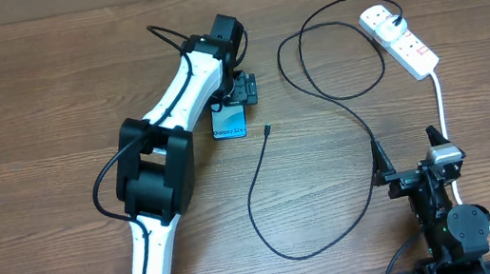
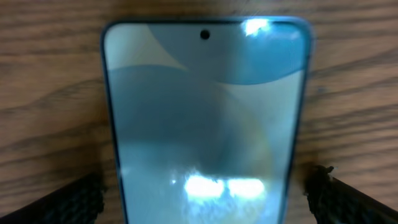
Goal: Plug charger to phone and switch on socket
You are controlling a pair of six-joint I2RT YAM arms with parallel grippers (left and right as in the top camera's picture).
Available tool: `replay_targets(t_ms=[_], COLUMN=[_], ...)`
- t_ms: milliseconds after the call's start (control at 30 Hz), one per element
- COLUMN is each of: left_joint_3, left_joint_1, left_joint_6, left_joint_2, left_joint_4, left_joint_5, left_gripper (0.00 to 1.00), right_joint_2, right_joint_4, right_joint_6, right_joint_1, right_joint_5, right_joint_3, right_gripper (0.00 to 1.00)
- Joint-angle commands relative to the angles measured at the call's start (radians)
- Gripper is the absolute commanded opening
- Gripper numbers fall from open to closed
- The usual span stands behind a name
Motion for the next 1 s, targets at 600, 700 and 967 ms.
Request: replay_targets(t_ms=[600,700,967], left_joint_3=[0.005,0.005,0.005], left_joint_1=[0.001,0.001,0.001], left_joint_6=[0.024,0.024,0.023], left_joint_2=[0.030,0.030,0.030], left_joint_4=[-0.012,-0.023,-0.036], left_joint_5=[-0.014,-0.014,-0.014], left_gripper=[1.00,1.00,1.00], right_joint_2=[-0.010,-0.010,-0.010], right_joint_4=[0.006,0.006,0.006], right_joint_6=[-0.002,-0.002,-0.002], right_joint_1=[0.005,0.005,0.005], right_joint_5=[0.006,0.006,0.006], right_joint_3=[-0.010,-0.010,-0.010], right_gripper=[1.00,1.00,1.00])
